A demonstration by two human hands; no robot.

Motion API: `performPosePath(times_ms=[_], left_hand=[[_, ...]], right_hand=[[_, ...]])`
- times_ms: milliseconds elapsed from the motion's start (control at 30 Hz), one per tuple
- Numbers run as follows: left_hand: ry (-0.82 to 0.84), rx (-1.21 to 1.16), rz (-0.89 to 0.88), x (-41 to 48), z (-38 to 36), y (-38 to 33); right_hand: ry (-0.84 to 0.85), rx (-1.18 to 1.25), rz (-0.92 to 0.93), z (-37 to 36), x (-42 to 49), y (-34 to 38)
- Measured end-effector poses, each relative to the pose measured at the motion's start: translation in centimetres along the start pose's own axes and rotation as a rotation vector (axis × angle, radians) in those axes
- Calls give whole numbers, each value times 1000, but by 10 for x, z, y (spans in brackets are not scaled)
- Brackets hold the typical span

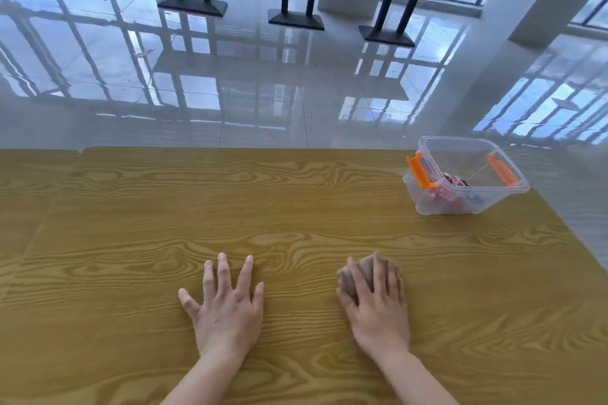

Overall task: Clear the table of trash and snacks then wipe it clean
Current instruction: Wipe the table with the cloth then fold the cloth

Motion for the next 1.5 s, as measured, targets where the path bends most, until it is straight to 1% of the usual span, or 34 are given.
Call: performPosePath(times_ms=[67, 133, 167, 200, 233, 267, 333, 400, 433, 467, 500, 533, 633, 700, 733, 767, 800, 900, 933, 967, 1000, 1033, 1067, 1100, 1167, 1233, 1267, 1300, 1333, 1367, 1433, 1500], left_hand=[[-33, -29, -120, 2, 10, 24], [-77, -51, -200, 3, 22, 61], [-102, -23, -204, 5, 26, 83], [-108, 12, -169, 9, 29, 106], [-114, 35, -107, 12, 30, 130], [-119, 47, -44, 17, 31, 151], [-112, 70, 25, 23, 28, 179], [-124, 82, 21, 25, 26, 187], [-130, 85, 19, 25, 25, 186], [-133, 85, 20, 25, 25, 185], [-134, 84, 19, 24, 24, 184], [-136, 81, 14, 23, 25, 185], [-144, 77, 6, 24, 27, 185], [-134, 73, 2, 24, 27, 184], [-128, 67, -2, 23, 27, 184], [-125, 65, -4, 23, 27, 184], [-120, 71, -4, 23, 28, 185], [-107, 88, -1, 25, 28, 185], [-105, 85, -5, 25, 29, 184], [-101, 84, -13, 25, 29, 182], [-94, 91, -18, 25, 29, 182], [-90, 99, -19, 25, 29, 182], [-86, 102, -20, 26, 30, 182], [-79, 99, -18, 26, 31, 183], [-56, 87, -13, 26, 33, 183], [-38, 74, -9, 27, 36, 183], [-34, 68, -9, 27, 36, 183], [-31, 63, -11, 27, 36, 183], [-27, 60, -17, 27, 37, 183], [-25, 61, -22, 27, 37, 184], [-23, 64, -24, 25, 35, 184], [-28, 49, -17, 26, 35, 184]], right_hand=[[-35, 41, 263, -13, -36, 41], [-44, 23, 494, -22, -56, 59], [-29, 1, 575, -21, -50, 58], [-36, -24, 612, -18, -35, 52], [-46, -43, 598, -14, -14, 46], [-50, -44, 542, -9, 13, 43], [-22, -29, 328, -2, 71, 49], [-4, -1, 120, -2, 119, 70], [9, 15, 46, -1, 134, 85], [25, 22, 11, -1, 142, 102], [38, 19, 28, -2, 145, 121], [43, 11, 107, -6, 138, 142], [15, 16, 516, -30, 69, 191], [-11, -2, 727, -37, 35, 189], [-2, -16, 772, -34, 40, 179], [-10, -30, 746, -30, 58, 168], [0, -39, 647, -23, 83, 157], [-14, -23, 172, 0, 166, 147], [-7, -7, 51, 2, 186, 153], [3, 22, -32, 2, 201, 164], [19, 48, -64, 1, 210, 182], [35, 56, -44, -1, 213, 204], [42, 47, 21, -4, 211, 229], [46, 29, 120, -8, 202, 252], [40, 24, 379, -19, 166, 285], [25, 43, 590, -32, 118, 282], [17, 33, 652, -34, 98, 265], [-2, 11, 675, -34, 87, 239], [-20, -5, 656, -31, 87, 210], [-24, -29, 588, -26, 93, 178], [15, -73, 336, -10, 113, 117], [42, -89, 70, 3, 139, 82]])
Point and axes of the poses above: each hand's wrist, its own x-axis towards the middle knuckle, its own z-axis out of the back of the hand, y = z × x, the point moved 1 cm from there along x, towards the middle knuckle, and after that the axes turned 6 degrees about -y, right-handed, at the moved point
